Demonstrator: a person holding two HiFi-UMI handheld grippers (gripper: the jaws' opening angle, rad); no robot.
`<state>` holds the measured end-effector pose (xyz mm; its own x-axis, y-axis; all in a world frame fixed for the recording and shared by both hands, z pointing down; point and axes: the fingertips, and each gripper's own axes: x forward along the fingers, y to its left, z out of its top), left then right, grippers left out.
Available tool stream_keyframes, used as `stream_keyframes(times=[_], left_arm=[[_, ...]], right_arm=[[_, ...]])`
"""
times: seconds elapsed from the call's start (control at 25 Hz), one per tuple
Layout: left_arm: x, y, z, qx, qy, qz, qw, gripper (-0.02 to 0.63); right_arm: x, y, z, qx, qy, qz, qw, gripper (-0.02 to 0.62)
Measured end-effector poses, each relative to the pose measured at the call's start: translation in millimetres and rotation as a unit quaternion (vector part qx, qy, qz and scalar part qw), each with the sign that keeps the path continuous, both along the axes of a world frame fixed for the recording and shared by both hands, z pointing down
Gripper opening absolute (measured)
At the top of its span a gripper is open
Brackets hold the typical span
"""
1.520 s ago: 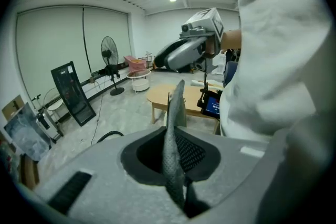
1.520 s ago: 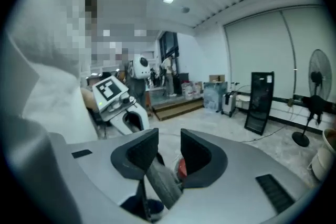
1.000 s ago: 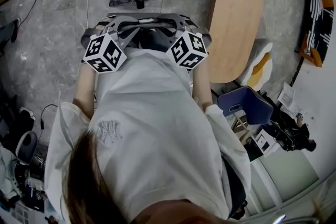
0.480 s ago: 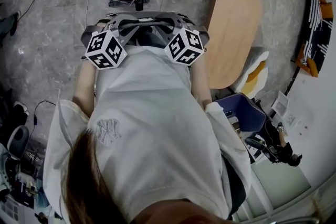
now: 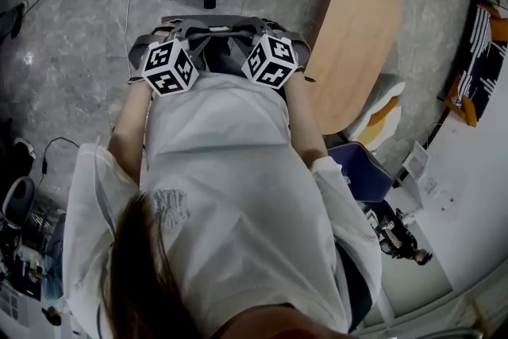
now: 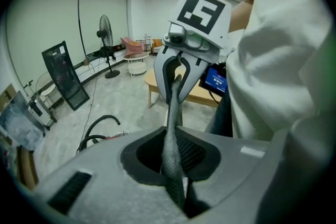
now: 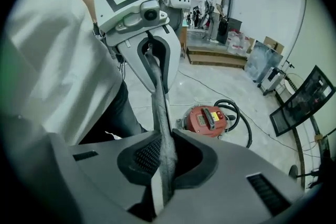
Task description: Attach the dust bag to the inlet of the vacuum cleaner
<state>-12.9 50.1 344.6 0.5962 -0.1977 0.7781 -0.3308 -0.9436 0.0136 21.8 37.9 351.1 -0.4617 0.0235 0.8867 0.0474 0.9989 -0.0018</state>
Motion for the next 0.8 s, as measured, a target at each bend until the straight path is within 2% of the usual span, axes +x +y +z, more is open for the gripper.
stream_keyframes(times=[0.32, 0.52, 0.8], left_arm=[[3, -15, 69, -0.059, 0.019, -0.058, 0.9964, 0.040], [5, -5, 135, -0.085, -0.007, -0.069, 0.9940, 0.040], [-1, 3, 214, -0.127, -0.030, -0.072, 0.9888, 0.040]], right_arm=[[3, -20, 65, -0.043, 0.037, -0.037, 0.998, 0.034], [4, -12, 128, -0.071, 0.055, -0.057, 0.994, 0.032], [0, -3, 205, -0.079, 0.058, -0.052, 0.994, 0.031]])
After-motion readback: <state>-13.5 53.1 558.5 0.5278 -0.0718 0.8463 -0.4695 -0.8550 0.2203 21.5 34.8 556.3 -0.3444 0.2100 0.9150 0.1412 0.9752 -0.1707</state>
